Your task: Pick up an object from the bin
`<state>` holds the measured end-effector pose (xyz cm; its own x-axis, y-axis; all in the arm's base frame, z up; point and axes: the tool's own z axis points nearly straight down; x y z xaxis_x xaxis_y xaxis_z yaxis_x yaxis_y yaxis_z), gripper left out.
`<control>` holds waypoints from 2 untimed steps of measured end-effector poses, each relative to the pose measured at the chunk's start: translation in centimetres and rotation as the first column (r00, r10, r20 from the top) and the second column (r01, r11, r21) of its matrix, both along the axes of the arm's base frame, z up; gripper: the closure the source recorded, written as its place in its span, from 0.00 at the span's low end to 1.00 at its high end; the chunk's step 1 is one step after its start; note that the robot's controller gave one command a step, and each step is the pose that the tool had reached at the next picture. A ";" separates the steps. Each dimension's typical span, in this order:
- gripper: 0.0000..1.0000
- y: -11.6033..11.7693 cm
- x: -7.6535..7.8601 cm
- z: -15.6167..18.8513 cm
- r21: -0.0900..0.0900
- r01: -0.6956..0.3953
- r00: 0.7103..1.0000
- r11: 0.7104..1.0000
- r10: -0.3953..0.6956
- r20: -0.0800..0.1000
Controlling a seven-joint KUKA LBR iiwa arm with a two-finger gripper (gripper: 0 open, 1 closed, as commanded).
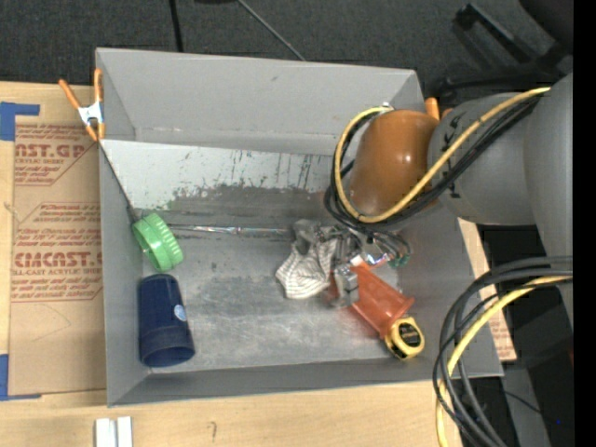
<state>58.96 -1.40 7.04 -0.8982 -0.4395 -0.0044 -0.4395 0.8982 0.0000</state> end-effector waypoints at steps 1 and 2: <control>0.00 -1.3 -1.5 0.9 -0.001 -0.015 1.000 1.000 0.015 0.005; 1.00 0.2 0.2 0.2 0.002 0.000 1.000 1.000 0.000 0.009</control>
Offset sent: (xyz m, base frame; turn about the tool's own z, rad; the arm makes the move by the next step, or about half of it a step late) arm 0.0000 0.0000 0.0000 0.0000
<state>59.20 -1.24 7.25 -0.8983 -0.4391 -0.0133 -0.4392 0.8984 -0.0016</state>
